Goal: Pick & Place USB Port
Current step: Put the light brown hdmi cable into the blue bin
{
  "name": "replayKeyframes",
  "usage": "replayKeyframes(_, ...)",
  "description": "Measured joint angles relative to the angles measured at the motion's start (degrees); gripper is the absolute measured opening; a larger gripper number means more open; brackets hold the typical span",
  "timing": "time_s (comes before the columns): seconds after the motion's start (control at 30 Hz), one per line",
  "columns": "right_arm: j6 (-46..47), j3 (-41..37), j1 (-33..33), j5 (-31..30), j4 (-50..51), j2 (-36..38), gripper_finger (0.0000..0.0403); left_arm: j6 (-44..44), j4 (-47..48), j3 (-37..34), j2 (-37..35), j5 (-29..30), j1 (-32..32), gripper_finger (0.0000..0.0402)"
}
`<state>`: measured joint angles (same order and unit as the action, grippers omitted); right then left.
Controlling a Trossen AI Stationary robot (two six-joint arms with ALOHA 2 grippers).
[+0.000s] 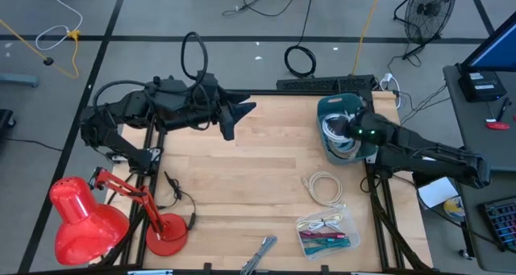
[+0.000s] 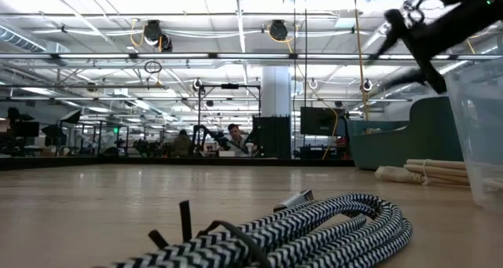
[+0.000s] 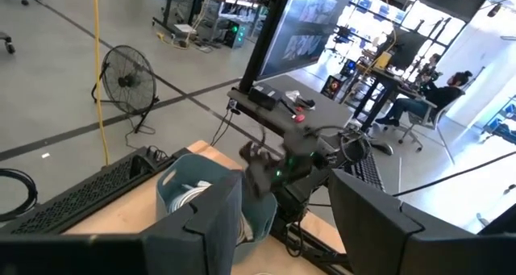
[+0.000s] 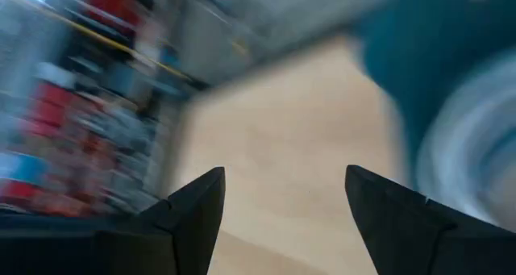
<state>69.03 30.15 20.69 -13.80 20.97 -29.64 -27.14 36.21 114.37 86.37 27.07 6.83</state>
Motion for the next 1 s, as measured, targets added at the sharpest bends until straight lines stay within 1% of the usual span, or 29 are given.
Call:
replayKeyframes(0.07, -0.8, 0.0, 0.1, -1.5, -8.5, 0.3, 0.0251, 0.0, 0.0, 0.0, 0.0, 0.0, 0.0, 0.0191)
replayKeyframes(0.13, -2.4, 0.0, 0.7, -1.1, -17.7, 0.0, 0.0251, -0.4, 0.0, 0.0, 0.0, 0.0, 0.0, 0.0191)
replayKeyframes(0.17, -3.1, 0.0, 1.0, -0.3, -22.5, -0.3, 0.0251, -0.4, 0.0, 0.0, 0.0, 0.0, 0.0, 0.0191)
replayKeyframes(0.23, -3.9, 0.1, 1.7, 3.3, -31.5, -1.2, 0.0251, -0.4, 0.0, 0.0, 0.0, 0.0, 0.0, 0.0191)
replayKeyframes(0.3, -4.0, 0.1, 2.3, 9.1, -39.9, -2.3, 0.0251, -0.4, 0.0, 0.0, 0.0, 0.0, 0.0, 0.0191)
replayKeyframes(0.37, -3.3, 0.1, 2.7, 17.6, -47.5, -3.8, 0.0251, -0.3, 0.0, 0.0, 0.0, 0.0, -0.1, 0.0191)
replayKeyframes(0.47, 1.1, 0.1, 2.5, 30.7, -55.1, -5.5, 0.0251, -0.3, 0.1, 0.0, 0.0, 0.0, -0.5, 0.0191)
replayKeyframes(0.53, 3.7, 0.1, 1.4, 37.9, -57.7, -6.1, 0.0251, -0.3, 0.3, 0.0, 0.0, 0.0, -0.8, 0.0191)
replayKeyframes(0.57, 4.7, 0.1, 0.4, 40.3, -58.3, -6.1, 0.0251, -0.2, 0.4, 0.0, 0.0, 0.0, -0.9, 0.0191)
replayKeyframes(0.63, 6.1, 0.1, -2.1, 43.1, -59.1, -6.0, 0.0251, -0.2, 0.9, 0.0, 0.0, -0.1, -1.2, 0.0191)
replayKeyframes(0.83, 6.7, 0.1, -11.2, 44.2, -60.6, -5.5, 0.0251, -1.8, 3.3, 0.0, 0.0, -1.5, -1.8, 0.0191)
replayKeyframes(1.0, 7.8, 0.1, -20.5, 44.3, -60.6, -5.4, 0.0251, -3.0, 5.1, 0.0, 0.0, -1.5, -2.0, 0.0191)
